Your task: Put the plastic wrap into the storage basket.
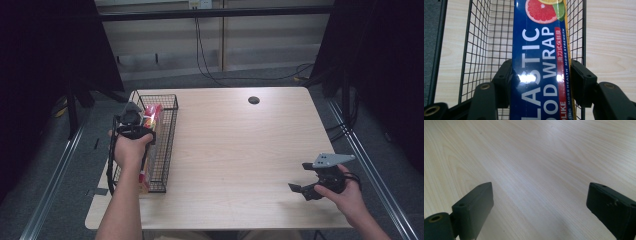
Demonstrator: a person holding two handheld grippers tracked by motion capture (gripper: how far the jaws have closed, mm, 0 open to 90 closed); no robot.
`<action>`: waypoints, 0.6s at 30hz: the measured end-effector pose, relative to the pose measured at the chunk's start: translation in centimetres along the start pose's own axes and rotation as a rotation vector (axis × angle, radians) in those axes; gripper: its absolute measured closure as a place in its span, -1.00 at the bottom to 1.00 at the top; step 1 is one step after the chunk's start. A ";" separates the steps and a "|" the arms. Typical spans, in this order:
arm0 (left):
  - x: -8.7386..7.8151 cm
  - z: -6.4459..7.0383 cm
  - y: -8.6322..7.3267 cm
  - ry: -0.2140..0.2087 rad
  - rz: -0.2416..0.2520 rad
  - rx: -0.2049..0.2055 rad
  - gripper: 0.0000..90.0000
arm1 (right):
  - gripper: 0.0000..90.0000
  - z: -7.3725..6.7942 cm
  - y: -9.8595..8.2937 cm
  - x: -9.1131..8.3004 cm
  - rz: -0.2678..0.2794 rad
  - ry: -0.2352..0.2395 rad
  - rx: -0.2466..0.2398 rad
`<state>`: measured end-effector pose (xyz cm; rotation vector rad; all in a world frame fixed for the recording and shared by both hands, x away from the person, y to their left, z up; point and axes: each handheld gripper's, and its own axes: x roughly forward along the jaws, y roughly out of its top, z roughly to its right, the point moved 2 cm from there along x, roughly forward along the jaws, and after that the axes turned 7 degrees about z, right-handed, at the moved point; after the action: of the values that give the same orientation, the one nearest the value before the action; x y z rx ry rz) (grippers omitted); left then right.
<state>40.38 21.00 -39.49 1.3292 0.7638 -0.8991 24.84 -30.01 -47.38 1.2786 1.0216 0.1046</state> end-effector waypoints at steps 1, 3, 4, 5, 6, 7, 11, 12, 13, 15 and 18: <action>0.1 0.0 0.0 -0.002 -0.001 0.003 -0.02 | -0.84 0.0 0.0 0.0 0.000 0.000 0.000; 0.2 -0.1 -0.1 0.002 -0.010 0.017 -0.03 | -0.84 0.0 0.0 0.0 -0.001 0.000 -0.001; 0.2 0.0 -0.1 0.002 -0.009 0.008 -0.02 | -0.84 0.0 0.0 0.0 -0.001 0.001 -0.001; 0.3 -0.1 -0.1 0.000 -0.009 0.005 -0.02 | -0.84 0.0 0.0 0.0 -0.001 0.000 -0.001; 0.4 -0.1 -0.2 0.002 -0.007 -0.001 -0.02 | -0.84 0.0 0.0 0.0 -0.002 -0.001 0.000; 0.4 -0.1 -0.2 0.001 -0.009 0.002 -0.02 | -0.84 0.0 0.0 0.0 -0.001 -0.001 0.001; 0.5 -0.3 -0.2 0.007 -0.016 0.014 -0.02 | -0.84 0.0 0.0 0.0 -0.001 0.002 0.000; 0.6 -0.3 -0.2 0.007 -0.019 0.019 -0.03 | -0.84 0.0 -0.1 0.0 0.000 0.002 -0.001; 0.6 -0.4 -0.2 0.008 -0.018 0.022 -0.03 | -0.84 0.1 -0.1 0.0 0.000 0.001 -0.001; 0.8 -0.4 -0.3 0.010 -0.019 0.017 -0.03 | -0.84 0.1 -0.2 -0.1 -0.003 -0.001 0.001; 1.0 -0.4 -0.3 0.019 -0.019 0.025 -0.03 | -0.84 0.1 -0.2 -0.2 -0.001 -0.005 0.006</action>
<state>40.61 21.26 -40.56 1.3555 0.7835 -0.9149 24.73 -30.29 -47.49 1.2828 1.0190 0.0978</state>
